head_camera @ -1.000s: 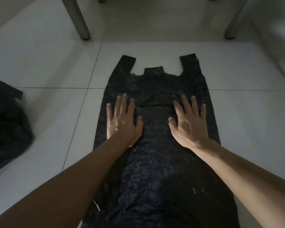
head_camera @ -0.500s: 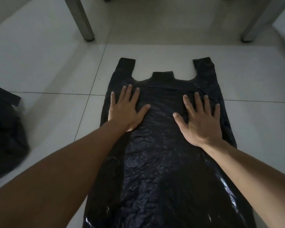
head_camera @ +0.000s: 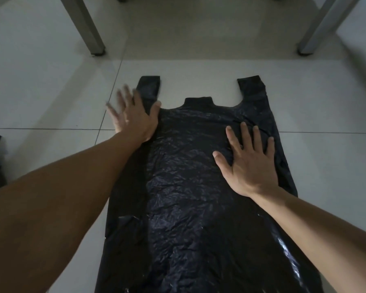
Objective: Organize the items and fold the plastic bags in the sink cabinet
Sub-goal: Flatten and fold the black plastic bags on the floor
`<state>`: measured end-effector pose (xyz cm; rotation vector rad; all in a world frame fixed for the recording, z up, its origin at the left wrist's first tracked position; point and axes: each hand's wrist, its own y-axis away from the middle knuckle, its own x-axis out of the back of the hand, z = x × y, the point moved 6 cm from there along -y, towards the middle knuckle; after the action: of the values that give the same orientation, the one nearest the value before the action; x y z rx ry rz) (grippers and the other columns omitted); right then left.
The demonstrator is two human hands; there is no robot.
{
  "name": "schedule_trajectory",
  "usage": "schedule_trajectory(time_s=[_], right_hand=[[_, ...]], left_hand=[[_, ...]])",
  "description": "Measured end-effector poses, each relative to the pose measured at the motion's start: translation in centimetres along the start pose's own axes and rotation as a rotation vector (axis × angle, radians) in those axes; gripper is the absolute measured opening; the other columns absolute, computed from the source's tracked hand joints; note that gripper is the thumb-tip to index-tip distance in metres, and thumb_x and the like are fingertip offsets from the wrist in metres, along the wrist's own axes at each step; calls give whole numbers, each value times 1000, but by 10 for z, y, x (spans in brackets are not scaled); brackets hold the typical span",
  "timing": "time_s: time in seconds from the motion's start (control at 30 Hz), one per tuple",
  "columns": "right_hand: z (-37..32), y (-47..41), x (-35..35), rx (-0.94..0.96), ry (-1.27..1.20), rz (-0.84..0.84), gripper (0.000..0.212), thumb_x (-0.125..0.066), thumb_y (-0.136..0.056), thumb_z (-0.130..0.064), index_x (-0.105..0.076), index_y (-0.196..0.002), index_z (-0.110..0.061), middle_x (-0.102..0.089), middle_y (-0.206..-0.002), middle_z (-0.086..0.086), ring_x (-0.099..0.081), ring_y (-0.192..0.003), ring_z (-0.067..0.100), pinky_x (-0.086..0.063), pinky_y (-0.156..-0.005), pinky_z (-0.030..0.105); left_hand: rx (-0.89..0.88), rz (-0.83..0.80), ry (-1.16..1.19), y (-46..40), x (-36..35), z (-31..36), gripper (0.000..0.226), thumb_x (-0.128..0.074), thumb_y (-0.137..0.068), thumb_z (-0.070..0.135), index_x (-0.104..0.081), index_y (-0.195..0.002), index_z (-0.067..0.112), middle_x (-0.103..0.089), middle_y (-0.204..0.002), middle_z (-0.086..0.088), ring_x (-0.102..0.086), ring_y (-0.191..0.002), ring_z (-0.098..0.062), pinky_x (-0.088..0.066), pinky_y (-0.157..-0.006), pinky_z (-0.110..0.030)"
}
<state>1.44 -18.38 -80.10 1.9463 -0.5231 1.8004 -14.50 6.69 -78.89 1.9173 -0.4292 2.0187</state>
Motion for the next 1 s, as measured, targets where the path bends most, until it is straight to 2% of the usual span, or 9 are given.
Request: schedule_trajectory(time_s=[0.07,0.13,0.3,0.43,0.5,0.57,0.7,0.9,1.0], right_hand=[[0,0,1,-2,4,4,80,3,-86,-76,2,-155,-35,0,-164,5,3,-151,31,-4,-119,58],[0,1,1,-1,6,10,80,2,-86,-76,1,-155,-35,-2,-164,6,1,-151,31,-5,-119,58],[-1,1,1,-12,-1,12,79,-2,-87,-75,-1,-155,-35,-4,-164,6,0,-151,31,-6,-119,58],[0,1,2,-11,-1,8,79,-2,-87,-75,-1,-155,-34,-4,-164,6,-1,-151,31,-6,-119,59],[0,1,1,-13,-1,5,79,-3,-87,-75,-1,-155,-35,-3,-164,6,0,-151,31,-6,-119,58],[0,1,1,-13,0,6,78,-3,-87,-75,-1,-155,-35,-2,-164,5,1,-151,30,-5,-119,58],[0,1,1,-4,4,4,79,-2,-87,-75,0,-154,-34,-2,-164,6,1,-151,31,-4,-119,58],[1,0,2,-21,-41,-6,88,-6,-86,-77,4,-155,-24,5,-164,5,5,-151,27,-1,-120,56],[12,-5,1,-107,-95,-17,94,-10,-84,-81,1,-156,-22,6,-164,3,5,-151,23,1,-120,52]], left_hand=[[-279,4,7,-4,0,24,76,-12,-95,63,0,-154,16,11,-161,-6,13,-148,-22,10,-116,-54],[-371,-121,18,-12,-10,34,77,-11,-95,64,3,-154,17,13,-161,-2,14,-147,-17,7,-118,-53],[-217,-212,72,-41,-10,29,80,-13,-93,67,10,-153,20,16,-160,0,13,-148,-19,6,-117,-56],[-304,-1,107,-38,6,37,76,-20,-95,64,13,-152,27,21,-159,-1,12,-147,-23,10,-114,-54],[-346,-60,78,-31,-3,40,76,-20,-95,64,14,-152,27,19,-160,-3,14,-147,-23,12,-115,-55],[-322,-100,67,-29,-7,38,79,-17,-93,66,14,-152,23,17,-160,-5,14,-147,-23,10,-116,-56],[-224,115,147,0,17,49,84,-16,-94,66,7,-153,11,13,-160,-11,10,-148,-25,6,-119,-51],[-181,-89,42,79,-12,62,96,-7,-84,78,6,-153,13,11,-161,-8,12,-148,-26,3,-118,-54],[-173,-96,6,77,-19,52,96,1,-81,81,9,-153,18,12,-161,-2,13,-148,-23,3,-117,-56]])
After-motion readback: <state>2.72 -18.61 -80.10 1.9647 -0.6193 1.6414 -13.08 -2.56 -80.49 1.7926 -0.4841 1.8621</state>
